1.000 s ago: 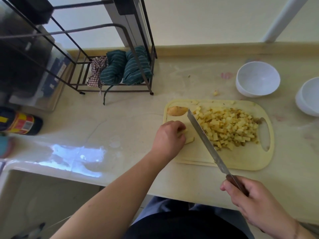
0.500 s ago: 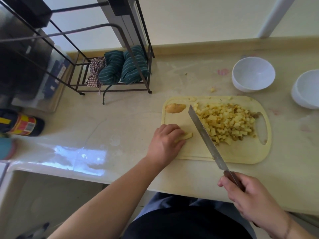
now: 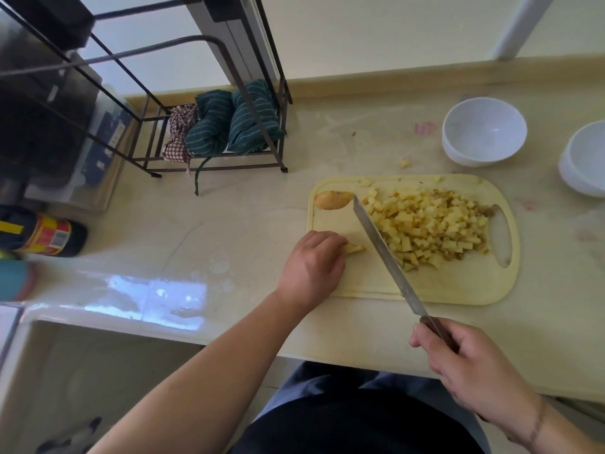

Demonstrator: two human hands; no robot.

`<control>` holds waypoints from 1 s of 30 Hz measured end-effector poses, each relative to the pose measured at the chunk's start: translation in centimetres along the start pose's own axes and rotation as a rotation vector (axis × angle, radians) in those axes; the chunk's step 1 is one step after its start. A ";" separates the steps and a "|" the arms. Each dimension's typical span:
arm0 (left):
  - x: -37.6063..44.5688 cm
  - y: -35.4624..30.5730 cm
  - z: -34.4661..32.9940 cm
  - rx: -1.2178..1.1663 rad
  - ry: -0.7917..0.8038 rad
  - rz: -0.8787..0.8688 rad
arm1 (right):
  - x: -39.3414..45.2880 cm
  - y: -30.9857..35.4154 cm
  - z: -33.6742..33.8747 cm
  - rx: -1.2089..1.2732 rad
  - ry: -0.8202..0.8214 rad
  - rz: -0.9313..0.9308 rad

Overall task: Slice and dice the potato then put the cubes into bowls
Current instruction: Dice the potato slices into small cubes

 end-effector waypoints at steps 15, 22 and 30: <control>-0.1 0.6 0.0 -0.045 0.014 0.056 | 1.1 0.5 0.5 -0.111 0.102 -0.070; -0.4 -0.2 -0.2 -0.004 -0.063 -0.088 | 0.7 0.9 0.5 -0.237 0.058 0.049; -0.8 0.2 -0.6 -0.049 -0.076 -0.072 | 0.5 0.3 0.3 -0.269 0.053 0.064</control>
Point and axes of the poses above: each hand's wrist, its own x-axis towards the middle knuckle, its own z-axis out of the back of the hand, y = z × x, the point moved 7 cm from there along x, towards the middle knuckle, and after that the axes turned 11 degrees about -z, right-handed, at the moved point
